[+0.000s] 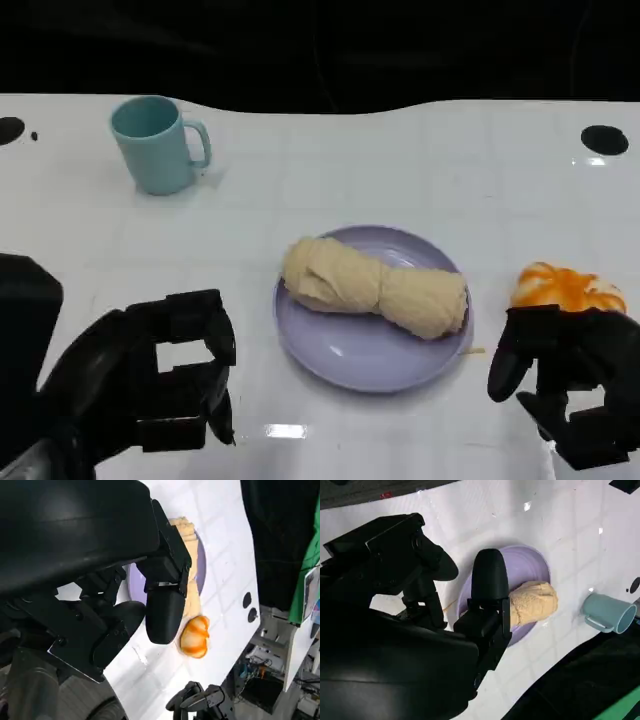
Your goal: Grasp the towel on the left side of the plate with the left hand and place it into the plate.
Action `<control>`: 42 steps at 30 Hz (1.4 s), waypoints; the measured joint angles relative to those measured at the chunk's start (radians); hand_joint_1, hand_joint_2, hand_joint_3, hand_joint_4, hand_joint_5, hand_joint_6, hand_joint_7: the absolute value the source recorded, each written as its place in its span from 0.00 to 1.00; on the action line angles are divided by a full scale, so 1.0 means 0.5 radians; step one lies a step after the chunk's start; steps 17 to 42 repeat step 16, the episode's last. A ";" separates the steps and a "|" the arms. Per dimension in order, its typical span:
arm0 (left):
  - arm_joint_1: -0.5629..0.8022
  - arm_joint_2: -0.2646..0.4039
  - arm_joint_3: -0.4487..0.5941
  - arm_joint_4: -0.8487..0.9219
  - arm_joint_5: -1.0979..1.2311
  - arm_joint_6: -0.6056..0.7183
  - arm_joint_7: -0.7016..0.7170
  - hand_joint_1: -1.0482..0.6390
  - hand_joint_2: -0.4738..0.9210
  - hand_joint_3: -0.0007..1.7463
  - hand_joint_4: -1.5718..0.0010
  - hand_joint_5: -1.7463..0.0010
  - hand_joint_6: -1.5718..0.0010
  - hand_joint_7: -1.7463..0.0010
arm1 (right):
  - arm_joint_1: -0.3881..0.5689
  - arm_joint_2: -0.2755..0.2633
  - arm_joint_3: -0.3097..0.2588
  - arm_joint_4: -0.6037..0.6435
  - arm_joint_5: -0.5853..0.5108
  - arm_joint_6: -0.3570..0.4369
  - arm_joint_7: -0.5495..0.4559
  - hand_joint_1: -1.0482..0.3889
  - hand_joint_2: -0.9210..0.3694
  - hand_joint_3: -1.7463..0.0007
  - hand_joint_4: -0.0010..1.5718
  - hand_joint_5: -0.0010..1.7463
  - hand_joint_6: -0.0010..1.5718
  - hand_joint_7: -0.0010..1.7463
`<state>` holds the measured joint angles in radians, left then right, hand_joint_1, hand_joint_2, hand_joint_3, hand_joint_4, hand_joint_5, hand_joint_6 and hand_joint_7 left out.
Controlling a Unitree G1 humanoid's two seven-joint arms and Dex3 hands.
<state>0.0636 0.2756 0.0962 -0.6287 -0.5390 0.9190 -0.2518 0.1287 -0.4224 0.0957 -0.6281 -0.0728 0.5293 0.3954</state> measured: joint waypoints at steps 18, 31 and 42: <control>0.000 0.051 -0.061 0.070 0.076 -0.086 -0.013 0.59 0.66 0.82 0.45 0.00 0.53 0.03 | 0.005 0.008 -0.006 0.046 0.026 -0.063 0.000 0.75 0.25 0.41 0.45 1.00 0.43 0.84; 0.000 0.051 -0.061 0.070 0.076 -0.086 -0.013 0.59 0.66 0.82 0.45 0.00 0.53 0.03 | 0.005 0.008 -0.006 0.046 0.026 -0.063 0.000 0.75 0.25 0.41 0.45 1.00 0.43 0.84; 0.000 0.051 -0.061 0.070 0.076 -0.086 -0.013 0.59 0.66 0.82 0.45 0.00 0.53 0.03 | 0.005 0.008 -0.006 0.046 0.026 -0.063 0.000 0.75 0.25 0.41 0.45 1.00 0.43 0.84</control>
